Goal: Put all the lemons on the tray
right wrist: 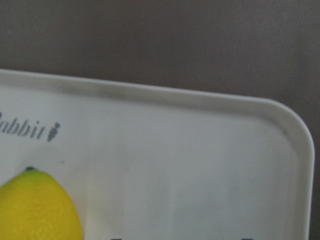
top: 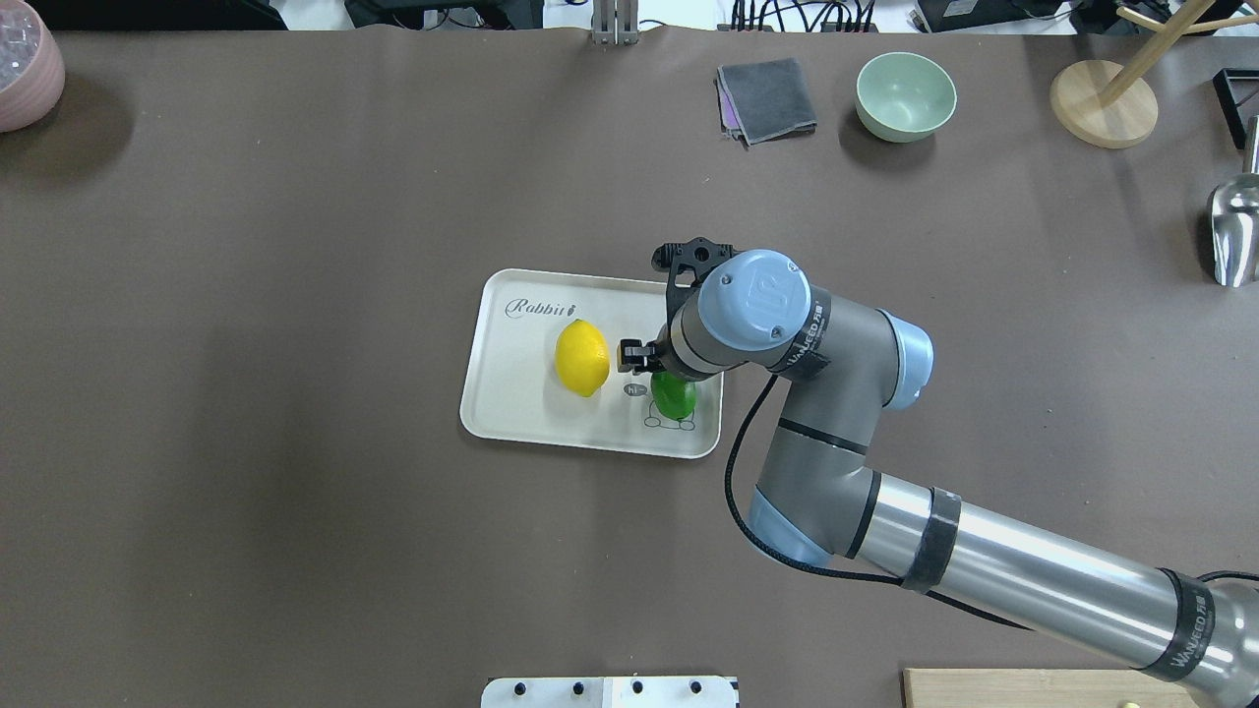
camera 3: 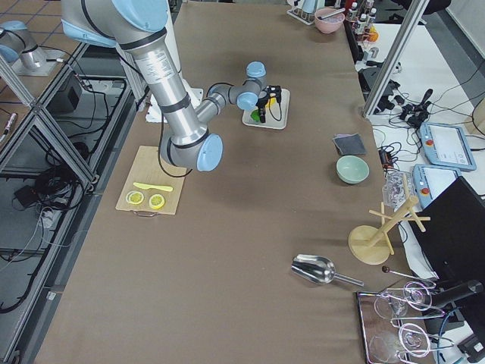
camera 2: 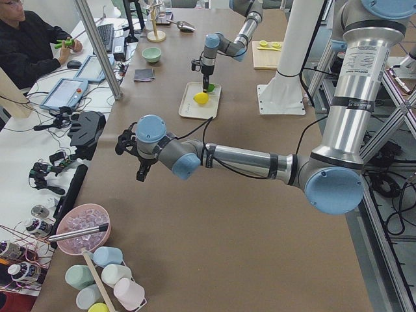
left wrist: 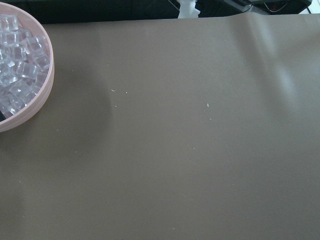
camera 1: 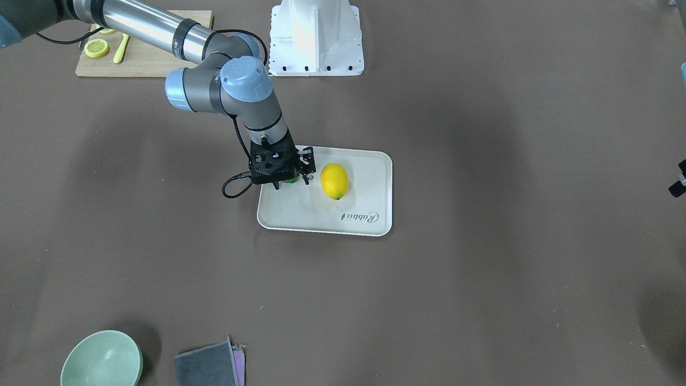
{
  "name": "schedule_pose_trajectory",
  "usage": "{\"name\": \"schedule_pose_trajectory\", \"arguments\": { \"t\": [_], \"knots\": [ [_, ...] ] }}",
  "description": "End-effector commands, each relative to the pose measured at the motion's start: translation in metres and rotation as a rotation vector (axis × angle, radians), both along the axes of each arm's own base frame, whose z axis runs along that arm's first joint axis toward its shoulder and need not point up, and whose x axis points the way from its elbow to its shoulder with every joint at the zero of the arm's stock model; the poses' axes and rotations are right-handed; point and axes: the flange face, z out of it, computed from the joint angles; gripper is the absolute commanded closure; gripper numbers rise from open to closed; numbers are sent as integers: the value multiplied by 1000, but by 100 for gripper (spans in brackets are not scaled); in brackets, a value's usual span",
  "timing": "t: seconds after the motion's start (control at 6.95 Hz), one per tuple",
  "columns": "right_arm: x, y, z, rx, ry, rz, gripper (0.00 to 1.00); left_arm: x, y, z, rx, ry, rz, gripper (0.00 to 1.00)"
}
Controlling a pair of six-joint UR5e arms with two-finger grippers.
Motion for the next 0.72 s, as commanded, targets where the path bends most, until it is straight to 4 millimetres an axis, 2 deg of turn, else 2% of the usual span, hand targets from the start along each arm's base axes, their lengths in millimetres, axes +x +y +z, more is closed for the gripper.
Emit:
{"name": "schedule_pose_trajectory", "arguments": {
  "t": [0.0, 0.14, 0.29, 0.43, 0.58],
  "knots": [
    [53, -50, -22, -40, -60, 27, 0, -2, 10, 15, 36, -27, 33, 2],
    [80, -52, -41, -2, -99, 17, 0, -4, 10, 16, 34, -27, 30, 2],
    [114, -71, -44, 48, -104, 20, 0, -6, 12, 23, 17, -38, 15, 2],
    [163, -96, -24, 100, -96, -39, 0, -10, 19, 37, 24, -69, -4, 2],
    [221, -121, 4, 97, -95, -42, 0, -11, 21, 36, 65, -73, -12, 2]
  ]
}}
